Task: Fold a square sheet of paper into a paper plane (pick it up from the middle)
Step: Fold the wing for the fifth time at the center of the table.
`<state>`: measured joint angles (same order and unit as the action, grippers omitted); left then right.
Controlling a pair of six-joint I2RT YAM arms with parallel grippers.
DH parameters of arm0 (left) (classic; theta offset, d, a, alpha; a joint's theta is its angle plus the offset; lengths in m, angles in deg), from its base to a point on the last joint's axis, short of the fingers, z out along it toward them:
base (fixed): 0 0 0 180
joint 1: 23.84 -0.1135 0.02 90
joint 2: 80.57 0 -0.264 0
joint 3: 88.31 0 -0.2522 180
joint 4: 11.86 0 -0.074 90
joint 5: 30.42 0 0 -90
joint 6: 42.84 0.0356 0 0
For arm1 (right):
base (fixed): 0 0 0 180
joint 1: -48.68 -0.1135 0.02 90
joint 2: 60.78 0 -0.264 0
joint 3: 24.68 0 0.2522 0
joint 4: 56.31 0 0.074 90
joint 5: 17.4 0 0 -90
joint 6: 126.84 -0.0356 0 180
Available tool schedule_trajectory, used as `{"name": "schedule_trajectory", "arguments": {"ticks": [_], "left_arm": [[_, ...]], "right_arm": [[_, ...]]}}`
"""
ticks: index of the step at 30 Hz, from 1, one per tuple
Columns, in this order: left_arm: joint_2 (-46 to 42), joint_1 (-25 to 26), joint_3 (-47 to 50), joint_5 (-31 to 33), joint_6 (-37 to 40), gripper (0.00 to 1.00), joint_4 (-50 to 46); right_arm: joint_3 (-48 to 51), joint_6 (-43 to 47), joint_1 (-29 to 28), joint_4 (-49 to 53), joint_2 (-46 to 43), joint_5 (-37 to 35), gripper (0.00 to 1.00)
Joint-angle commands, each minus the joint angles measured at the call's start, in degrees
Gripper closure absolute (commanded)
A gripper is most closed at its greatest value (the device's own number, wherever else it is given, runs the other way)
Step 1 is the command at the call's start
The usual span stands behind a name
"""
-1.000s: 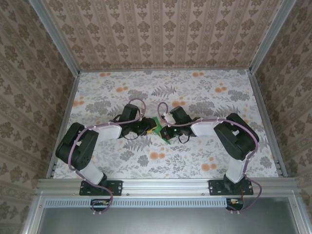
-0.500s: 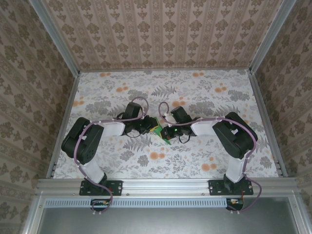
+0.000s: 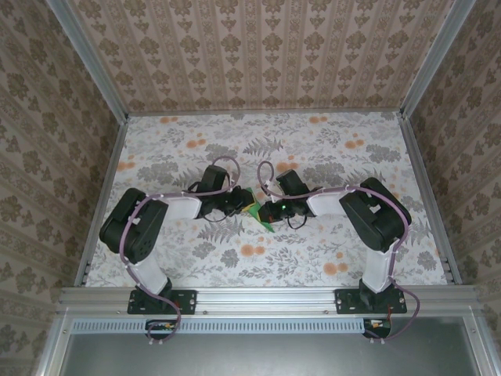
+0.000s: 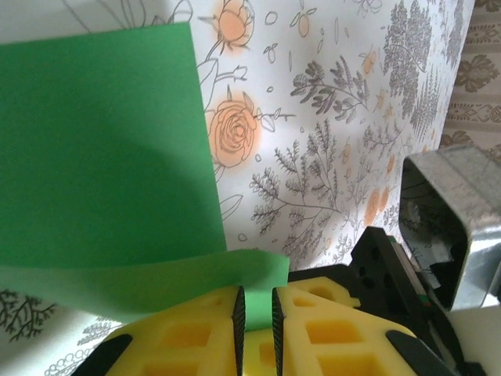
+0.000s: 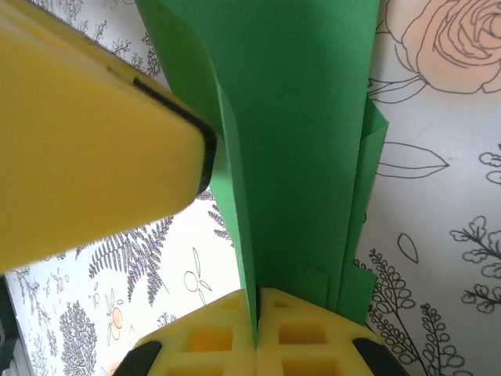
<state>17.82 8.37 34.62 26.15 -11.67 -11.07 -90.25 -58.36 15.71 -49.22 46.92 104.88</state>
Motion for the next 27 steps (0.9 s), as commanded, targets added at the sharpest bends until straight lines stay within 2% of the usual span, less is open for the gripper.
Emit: {"name": "schedule_trajectory", "arguments": {"ticks": [1, 9, 27], "left_arm": [[-1.5, 1.0, 1.5, 0.0, 1.3, 0.81, 1.4], [0.3, 1.4, 1.5, 0.8, 1.3, 0.82, 0.9], [2.4, 1.0, 1.6, 1.7, 2.2, 0.83, -0.3]], "right_arm": [[-0.6, -1.3, 0.3, 0.5, 2.1, 1.0, 1.0], [-0.9, -0.9, 0.4, 1.8, 2.5, 0.8, 0.99], [-2.0, -1.3, 1.0, 7.4, -2.2, 4.7, 0.79]]}}
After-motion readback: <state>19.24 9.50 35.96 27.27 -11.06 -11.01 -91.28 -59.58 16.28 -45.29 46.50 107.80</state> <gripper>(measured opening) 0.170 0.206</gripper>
